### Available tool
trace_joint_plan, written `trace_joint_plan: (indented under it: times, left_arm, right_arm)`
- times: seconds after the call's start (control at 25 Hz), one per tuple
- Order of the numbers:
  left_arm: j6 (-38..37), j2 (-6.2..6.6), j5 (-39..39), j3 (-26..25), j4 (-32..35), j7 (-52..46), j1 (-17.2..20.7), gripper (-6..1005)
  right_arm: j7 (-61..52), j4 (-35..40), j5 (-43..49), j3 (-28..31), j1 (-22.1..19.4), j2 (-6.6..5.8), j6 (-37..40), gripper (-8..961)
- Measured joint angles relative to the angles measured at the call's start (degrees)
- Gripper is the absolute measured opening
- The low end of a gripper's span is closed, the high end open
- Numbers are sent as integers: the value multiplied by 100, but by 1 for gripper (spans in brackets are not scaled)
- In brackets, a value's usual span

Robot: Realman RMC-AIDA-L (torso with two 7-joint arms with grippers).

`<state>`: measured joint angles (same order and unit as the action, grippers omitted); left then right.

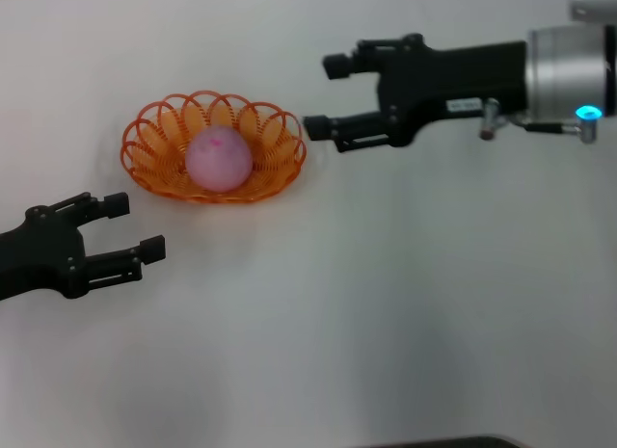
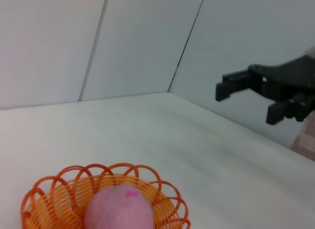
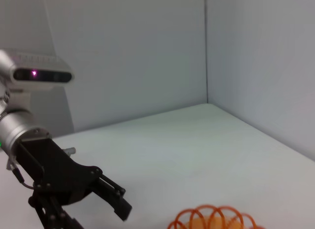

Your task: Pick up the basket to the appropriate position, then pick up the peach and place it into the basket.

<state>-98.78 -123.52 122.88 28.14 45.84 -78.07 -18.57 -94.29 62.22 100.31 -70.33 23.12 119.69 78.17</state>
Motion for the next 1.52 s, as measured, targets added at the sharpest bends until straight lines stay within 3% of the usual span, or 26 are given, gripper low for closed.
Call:
trace_joint_plan:
  times: [0.28,0.68,1.52]
  left_arm:
    - [13,-10,-11,-27,-5,9,37,877]
    - [113,-13,-111,-103,-6,29,10,878]
    - [162,4,-74,-84,-5,45,-7,877]
  right_arm:
    - [1211,-1344,1,1239,-121,-15,942,841]
    - [2934,-2903,15,2245,-595,-105,1028,835]
    - [2970,-2957,15,2287,-563,-83,1011,836]
